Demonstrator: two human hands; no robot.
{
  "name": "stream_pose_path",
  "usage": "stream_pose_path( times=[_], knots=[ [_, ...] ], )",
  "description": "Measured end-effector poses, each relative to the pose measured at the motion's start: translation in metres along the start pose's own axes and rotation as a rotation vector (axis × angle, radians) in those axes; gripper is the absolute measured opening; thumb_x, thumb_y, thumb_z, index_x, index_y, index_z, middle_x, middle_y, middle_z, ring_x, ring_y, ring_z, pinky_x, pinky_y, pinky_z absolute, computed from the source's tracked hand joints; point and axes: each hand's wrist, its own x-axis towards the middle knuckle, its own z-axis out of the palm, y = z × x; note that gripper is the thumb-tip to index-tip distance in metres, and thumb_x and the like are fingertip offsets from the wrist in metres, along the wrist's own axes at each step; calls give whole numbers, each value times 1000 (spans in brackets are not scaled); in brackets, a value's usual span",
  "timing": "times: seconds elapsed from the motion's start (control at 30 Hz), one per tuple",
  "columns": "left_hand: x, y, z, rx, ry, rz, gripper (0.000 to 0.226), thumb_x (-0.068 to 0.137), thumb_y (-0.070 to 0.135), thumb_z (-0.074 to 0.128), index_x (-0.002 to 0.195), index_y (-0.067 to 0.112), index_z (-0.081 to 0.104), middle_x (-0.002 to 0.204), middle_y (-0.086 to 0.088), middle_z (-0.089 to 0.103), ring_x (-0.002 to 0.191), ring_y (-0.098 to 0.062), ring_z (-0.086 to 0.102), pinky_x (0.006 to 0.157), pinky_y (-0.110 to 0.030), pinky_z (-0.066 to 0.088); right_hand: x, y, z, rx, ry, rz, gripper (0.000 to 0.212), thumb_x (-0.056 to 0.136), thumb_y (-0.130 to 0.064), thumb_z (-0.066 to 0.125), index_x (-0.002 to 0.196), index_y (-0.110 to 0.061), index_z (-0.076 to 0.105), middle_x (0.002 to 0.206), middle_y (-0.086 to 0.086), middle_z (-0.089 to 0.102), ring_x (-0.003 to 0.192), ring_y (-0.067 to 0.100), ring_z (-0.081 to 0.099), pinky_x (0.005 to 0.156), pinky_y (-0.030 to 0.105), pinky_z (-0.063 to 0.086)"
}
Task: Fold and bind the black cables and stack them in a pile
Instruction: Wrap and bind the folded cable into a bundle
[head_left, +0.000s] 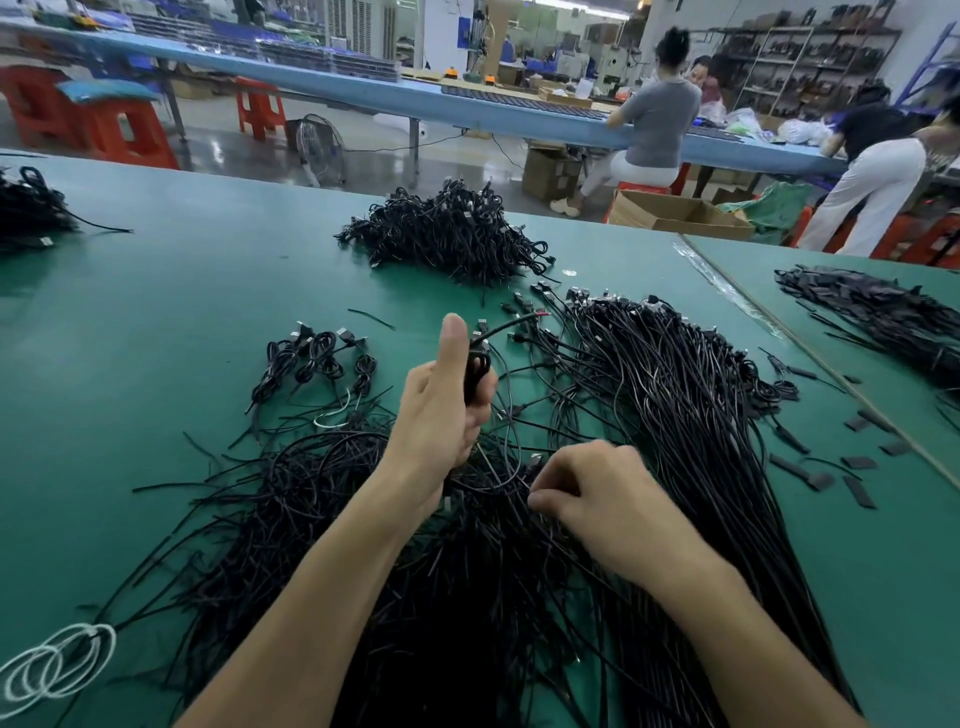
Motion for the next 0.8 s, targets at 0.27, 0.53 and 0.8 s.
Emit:
stream_pose_path(
  times=[0.27, 0.53, 0.8],
  knots=[
    [-16, 11, 13, 149, -163, 77, 57, 106, 38, 33, 59, 20, 59, 47, 14, 53, 37, 4, 39, 39, -6, 31, -6, -34, -33, 1014, 617, -101, 6, 83, -24, 73, 87, -20, 74, 79, -2, 75, 67, 8, 67, 55, 15, 50],
    [-23, 16, 20, -92, -205, 227, 27, 99, 33, 41, 86, 11, 49, 44, 11, 43, 35, 0, 31, 35, -13, 27, -22, -54, -26, 763, 545, -272, 4, 79, -31, 70, 81, -34, 72, 85, 6, 65, 71, 10, 58, 57, 20, 48],
    [-16, 5, 20, -148, -128, 178, 57, 107, 46, 27, 100, 19, 78, 41, 4, 37, 33, -8, 24, 39, -15, 24, -16, -49, -27, 454, 532, -313, 25, 86, -9, 74, 89, -34, 68, 87, -14, 62, 80, 5, 61, 67, 8, 44]
  ],
)
